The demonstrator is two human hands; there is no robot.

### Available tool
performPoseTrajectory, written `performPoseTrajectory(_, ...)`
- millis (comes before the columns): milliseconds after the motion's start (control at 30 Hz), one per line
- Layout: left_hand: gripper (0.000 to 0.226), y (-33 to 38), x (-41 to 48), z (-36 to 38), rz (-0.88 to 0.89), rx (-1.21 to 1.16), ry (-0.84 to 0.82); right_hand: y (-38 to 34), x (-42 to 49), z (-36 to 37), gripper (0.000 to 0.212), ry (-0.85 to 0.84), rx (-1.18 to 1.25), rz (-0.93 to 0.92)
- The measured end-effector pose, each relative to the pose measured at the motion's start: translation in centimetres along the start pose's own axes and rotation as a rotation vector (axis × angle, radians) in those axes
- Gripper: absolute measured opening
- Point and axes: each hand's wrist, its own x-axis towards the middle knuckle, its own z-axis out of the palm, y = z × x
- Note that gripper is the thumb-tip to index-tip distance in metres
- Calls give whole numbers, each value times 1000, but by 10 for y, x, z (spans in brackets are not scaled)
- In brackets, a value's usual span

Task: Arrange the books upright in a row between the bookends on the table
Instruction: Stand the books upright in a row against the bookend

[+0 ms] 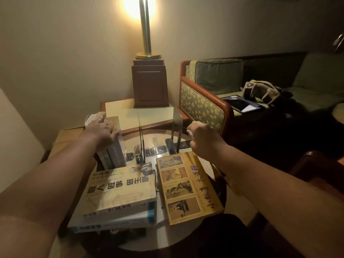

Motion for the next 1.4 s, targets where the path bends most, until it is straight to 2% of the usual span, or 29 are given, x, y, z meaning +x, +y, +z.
performPoseTrajectory(67, 65, 0, 1, 0, -3, 4, -10, 0, 5, -19, 19, 79, 34, -4)
performPoseTrajectory(200, 65, 3, 2, 1, -14, -12, -10, -15, 6, -63, 36, 251, 153, 21)
performPoseTrajectory(267, 65, 4, 3, 2, -26, -39, 7, -26, 3, -77, 38, 339, 224, 17)
performPoseTrajectory(600, 67, 1, 8, 4, -21, -49, 12, -50, -5, -59, 43, 573, 488, 56)
performPoseTrajectory(833, 65, 2, 7, 5, 8, -24, 13, -48, -13, -43, 49, 318, 382, -19)
performPoseTrajectory(900, 65, 5, 6, 3, 2, -15, 12, -50, -7, -58, 49, 172, 320, -9)
performPoseTrajectory(1000, 66, 6, 6, 1, -4, -10, 10, -59, 4, -80, 49, -164, 91, -27)
performPoseTrajectory(1100, 66, 8, 5, 0, -5, -17, 7, -67, 13, -83, 71, -328, -90, -59)
performPoseTrajectory(1233, 66, 10, 3, -2, -10, -24, 8, -73, 19, -72, 78, -384, -64, -112)
performPoseTrajectory(1400, 66, 12, 1, -7, -6, -20, -6, -81, 28, -84, 56, -260, -43, -228)
